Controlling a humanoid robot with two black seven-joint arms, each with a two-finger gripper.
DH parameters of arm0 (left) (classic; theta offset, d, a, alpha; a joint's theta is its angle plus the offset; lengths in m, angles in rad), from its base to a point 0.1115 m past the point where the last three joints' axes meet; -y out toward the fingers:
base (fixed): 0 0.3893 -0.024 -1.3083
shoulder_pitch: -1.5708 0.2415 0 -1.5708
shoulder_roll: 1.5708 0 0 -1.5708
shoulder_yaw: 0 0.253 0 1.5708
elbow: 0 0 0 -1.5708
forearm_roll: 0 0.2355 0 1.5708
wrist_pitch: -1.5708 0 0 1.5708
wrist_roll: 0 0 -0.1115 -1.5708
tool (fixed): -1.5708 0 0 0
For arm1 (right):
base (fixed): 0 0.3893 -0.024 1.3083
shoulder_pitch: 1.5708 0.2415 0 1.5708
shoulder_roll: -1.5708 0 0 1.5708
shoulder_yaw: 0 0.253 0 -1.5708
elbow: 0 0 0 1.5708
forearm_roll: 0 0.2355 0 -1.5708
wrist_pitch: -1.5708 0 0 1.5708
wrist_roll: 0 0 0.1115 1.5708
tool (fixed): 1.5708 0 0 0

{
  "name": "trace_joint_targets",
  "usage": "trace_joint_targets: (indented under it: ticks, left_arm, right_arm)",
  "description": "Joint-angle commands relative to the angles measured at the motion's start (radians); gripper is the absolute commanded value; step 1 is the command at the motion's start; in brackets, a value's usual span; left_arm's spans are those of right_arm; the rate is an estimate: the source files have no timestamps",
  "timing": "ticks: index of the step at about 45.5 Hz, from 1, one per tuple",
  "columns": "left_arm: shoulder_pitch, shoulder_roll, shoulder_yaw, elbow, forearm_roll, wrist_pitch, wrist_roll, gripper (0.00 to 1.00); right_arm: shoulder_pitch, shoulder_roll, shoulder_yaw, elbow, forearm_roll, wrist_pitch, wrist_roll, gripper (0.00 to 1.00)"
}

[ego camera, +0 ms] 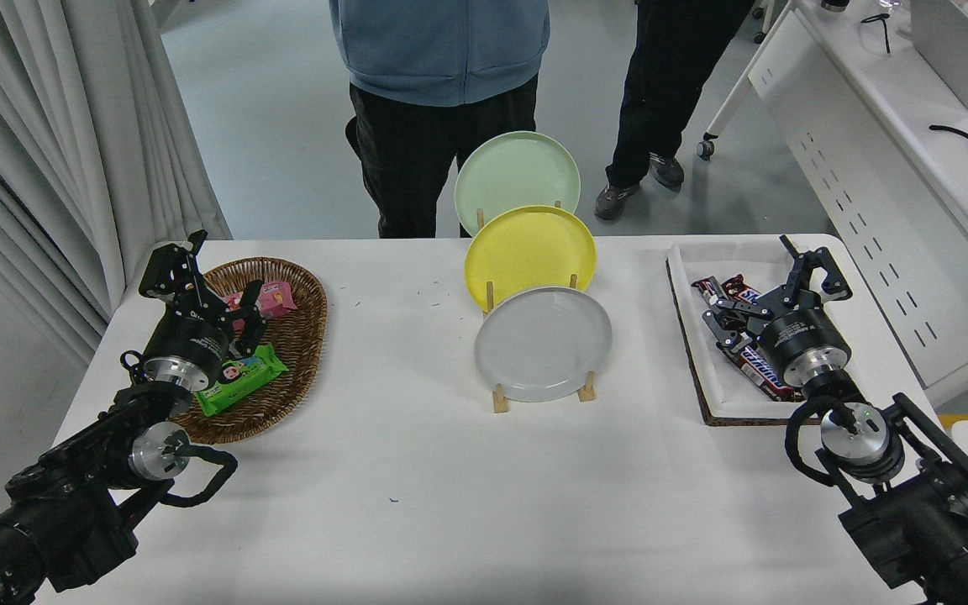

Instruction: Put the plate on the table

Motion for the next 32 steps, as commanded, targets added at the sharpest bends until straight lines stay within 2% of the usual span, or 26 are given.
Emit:
trace_joint_targets:
  ticks: [1,32]
  left_arm:
    - [0.001,-0.002,-0.004,0.0,-0.003,-0.001,-0.003,1.0]
    - [0.001,-0.002,-0.004,0.0,-0.003,0.001,-0.003,1.0]
  right_arm:
    - [0.001,0.001,0.0,0.001,0.0,-0.001,0.0,0.99]
    - [0.022,0.001,0.01,-0.003,0.0,-0.001,0.0,0.99]
